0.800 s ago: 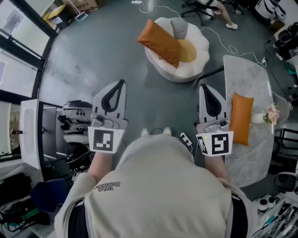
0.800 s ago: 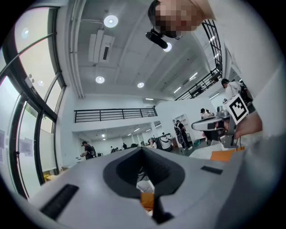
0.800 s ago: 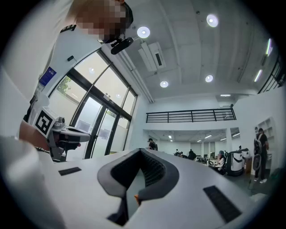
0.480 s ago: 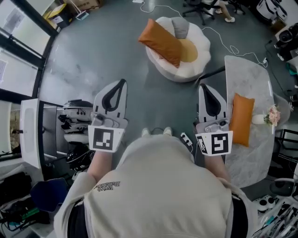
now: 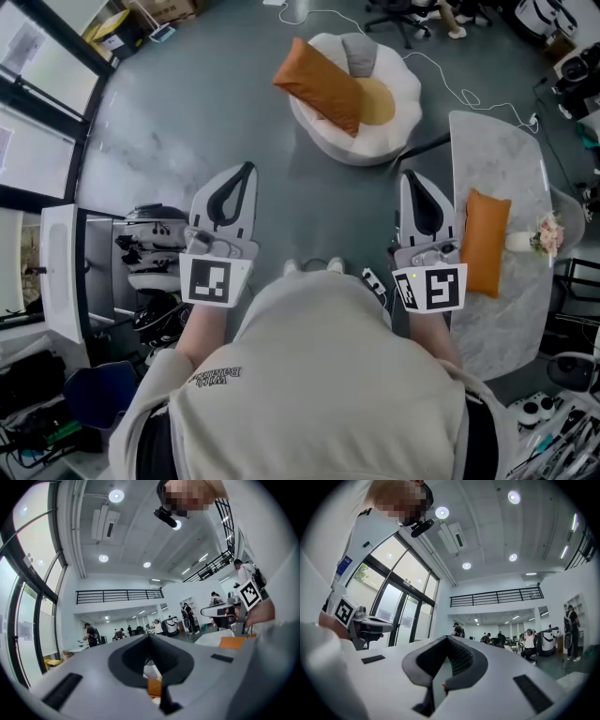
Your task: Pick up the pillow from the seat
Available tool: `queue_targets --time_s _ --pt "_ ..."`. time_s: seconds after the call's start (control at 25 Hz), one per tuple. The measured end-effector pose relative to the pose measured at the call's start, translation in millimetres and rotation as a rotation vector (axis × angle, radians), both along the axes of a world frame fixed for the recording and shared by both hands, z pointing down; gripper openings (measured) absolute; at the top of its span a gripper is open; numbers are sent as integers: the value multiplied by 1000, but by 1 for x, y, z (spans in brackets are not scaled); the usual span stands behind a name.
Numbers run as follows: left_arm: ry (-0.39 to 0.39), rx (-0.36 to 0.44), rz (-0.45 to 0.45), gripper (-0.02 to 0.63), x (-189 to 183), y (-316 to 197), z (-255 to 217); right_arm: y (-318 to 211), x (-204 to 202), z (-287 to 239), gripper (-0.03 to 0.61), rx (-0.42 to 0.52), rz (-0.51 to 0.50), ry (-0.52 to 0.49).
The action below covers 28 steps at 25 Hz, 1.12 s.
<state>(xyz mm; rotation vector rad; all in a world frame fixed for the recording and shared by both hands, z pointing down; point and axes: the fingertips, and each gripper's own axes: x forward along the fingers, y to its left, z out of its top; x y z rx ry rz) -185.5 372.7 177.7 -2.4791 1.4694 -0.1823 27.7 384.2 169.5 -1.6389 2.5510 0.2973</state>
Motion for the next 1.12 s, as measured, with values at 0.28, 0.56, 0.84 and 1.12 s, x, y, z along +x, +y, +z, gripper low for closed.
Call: queue_targets --time_s 0.28,0.56,0.84,1.12 --pt "-33 -9 -30 11 29 -11 13 -11 28 9 9 -7 -21 -10" --pt "-11 -46 -47 11 57 -17 25 -22 55 30 9 -101 -47 -44" --pt "5 -63 -15 11 93 -26 26 -29 83 36 9 -120 -58 -49" --pt "24 -83 -44 11 95 -48 41 -41 94 57 9 -139 -56 -38"
